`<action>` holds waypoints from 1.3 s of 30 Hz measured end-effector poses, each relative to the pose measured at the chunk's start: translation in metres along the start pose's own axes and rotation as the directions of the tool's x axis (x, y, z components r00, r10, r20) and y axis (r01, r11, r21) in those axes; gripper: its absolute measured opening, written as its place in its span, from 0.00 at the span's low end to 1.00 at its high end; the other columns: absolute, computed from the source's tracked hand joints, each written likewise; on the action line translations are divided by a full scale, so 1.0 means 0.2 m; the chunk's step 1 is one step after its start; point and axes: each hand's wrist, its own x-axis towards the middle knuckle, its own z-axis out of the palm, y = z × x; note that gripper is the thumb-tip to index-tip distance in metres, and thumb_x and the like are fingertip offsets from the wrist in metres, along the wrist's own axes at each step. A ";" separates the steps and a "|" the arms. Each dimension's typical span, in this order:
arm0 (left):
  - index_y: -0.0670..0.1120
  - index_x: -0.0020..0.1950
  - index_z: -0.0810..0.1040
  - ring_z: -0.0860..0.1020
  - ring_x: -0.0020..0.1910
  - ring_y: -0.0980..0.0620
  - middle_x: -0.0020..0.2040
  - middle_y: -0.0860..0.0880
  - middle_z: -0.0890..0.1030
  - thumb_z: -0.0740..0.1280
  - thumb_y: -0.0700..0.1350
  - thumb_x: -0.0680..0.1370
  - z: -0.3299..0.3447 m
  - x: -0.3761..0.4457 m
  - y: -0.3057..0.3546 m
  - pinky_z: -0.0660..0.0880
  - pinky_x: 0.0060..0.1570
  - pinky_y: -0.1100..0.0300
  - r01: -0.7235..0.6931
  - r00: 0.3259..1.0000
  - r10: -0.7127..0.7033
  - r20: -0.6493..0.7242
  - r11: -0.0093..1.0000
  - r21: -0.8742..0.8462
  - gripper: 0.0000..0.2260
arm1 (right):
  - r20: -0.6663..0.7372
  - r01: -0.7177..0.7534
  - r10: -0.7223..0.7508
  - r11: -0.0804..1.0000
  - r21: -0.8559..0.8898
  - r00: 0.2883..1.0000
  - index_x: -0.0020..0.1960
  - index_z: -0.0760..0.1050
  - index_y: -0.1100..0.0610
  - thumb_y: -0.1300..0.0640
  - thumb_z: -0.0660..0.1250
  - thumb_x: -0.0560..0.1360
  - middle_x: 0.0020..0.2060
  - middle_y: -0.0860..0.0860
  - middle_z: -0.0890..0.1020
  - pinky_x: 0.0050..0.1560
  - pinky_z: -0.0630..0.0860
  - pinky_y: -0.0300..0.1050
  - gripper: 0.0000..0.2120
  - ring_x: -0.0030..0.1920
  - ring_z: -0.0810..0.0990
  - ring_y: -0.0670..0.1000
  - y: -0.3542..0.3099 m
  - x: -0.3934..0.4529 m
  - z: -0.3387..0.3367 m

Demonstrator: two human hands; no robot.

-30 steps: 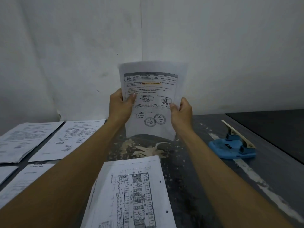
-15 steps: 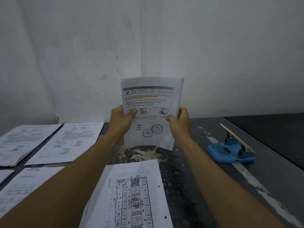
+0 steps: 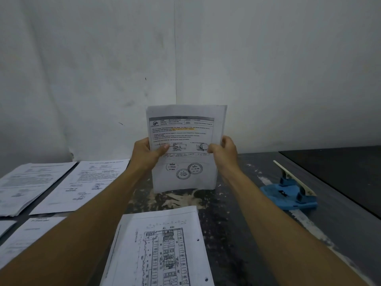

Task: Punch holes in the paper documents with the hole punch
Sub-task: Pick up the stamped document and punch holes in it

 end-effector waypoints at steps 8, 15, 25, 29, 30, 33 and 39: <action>0.44 0.56 0.82 0.85 0.42 0.56 0.49 0.52 0.85 0.75 0.40 0.73 -0.01 0.02 0.01 0.80 0.35 0.66 0.000 1.000 0.000 0.028 1.000 0.009 0.13 | -0.019 0.022 -0.022 1.000 0.009 1.000 0.57 0.75 0.57 0.65 0.66 0.73 0.49 0.50 0.82 0.40 0.79 0.43 0.13 0.47 0.81 0.50 -0.01 0.01 0.03; 0.49 0.53 0.82 0.85 0.47 0.52 0.51 0.51 0.86 0.78 0.42 0.70 -0.04 0.07 0.02 0.82 0.46 0.55 -0.013 0.999 0.012 0.041 1.000 0.026 0.13 | -0.006 0.018 -0.018 1.000 0.001 1.000 0.56 0.73 0.57 0.66 0.65 0.73 0.48 0.49 0.81 0.37 0.74 0.40 0.12 0.46 0.80 0.48 -0.02 0.02 0.02; 0.47 0.52 0.84 0.85 0.49 0.48 0.51 0.48 0.86 0.77 0.42 0.71 -0.04 0.09 0.03 0.81 0.53 0.46 -0.028 0.998 0.026 0.059 0.999 0.038 0.11 | -0.018 0.024 -0.024 1.000 0.007 1.000 0.50 0.73 0.61 0.64 0.62 0.75 0.47 0.53 0.81 0.39 0.77 0.49 0.05 0.46 0.80 0.53 -0.05 0.03 0.04; 0.46 0.53 0.84 0.85 0.50 0.47 0.52 0.47 0.86 0.77 0.43 0.71 -0.05 0.09 0.03 0.81 0.53 0.44 -0.029 0.998 0.026 0.058 0.998 0.049 0.11 | -0.008 0.029 -0.029 1.000 -0.011 1.000 0.52 0.74 0.68 0.60 0.59 0.75 0.49 0.62 0.83 0.45 0.80 0.58 0.13 0.51 0.81 0.65 -0.04 0.03 0.03; 0.45 0.54 0.84 0.85 0.50 0.47 0.52 0.47 0.86 0.77 0.43 0.71 -0.05 0.10 0.03 0.81 0.54 0.43 -0.031 0.998 0.027 0.059 0.998 0.054 0.13 | -0.001 0.032 -0.032 0.999 -0.015 0.999 0.53 0.75 0.68 0.61 0.58 0.76 0.48 0.61 0.84 0.44 0.80 0.56 0.13 0.51 0.82 0.64 -0.04 0.02 0.03; 0.43 0.56 0.84 0.85 0.50 0.46 0.53 0.46 0.86 0.77 0.43 0.71 -0.04 0.09 0.03 0.81 0.53 0.42 -0.041 0.998 0.038 0.056 0.997 0.065 0.14 | -0.010 0.032 -0.032 0.999 -0.003 0.999 0.55 0.76 0.67 0.61 0.58 0.79 0.47 0.57 0.84 0.48 0.81 0.59 0.12 0.50 0.83 0.60 -0.05 0.01 0.02; 0.44 0.55 0.84 0.85 0.49 0.47 0.52 0.47 0.86 0.77 0.42 0.71 -0.04 0.09 0.05 0.82 0.52 0.45 -0.032 0.998 0.029 0.051 0.998 0.050 0.14 | -0.006 0.015 -0.015 1.000 0.022 1.000 0.53 0.78 0.68 0.62 0.59 0.76 0.50 0.61 0.84 0.52 0.79 0.63 0.12 0.53 0.82 0.64 -0.06 0.02 0.02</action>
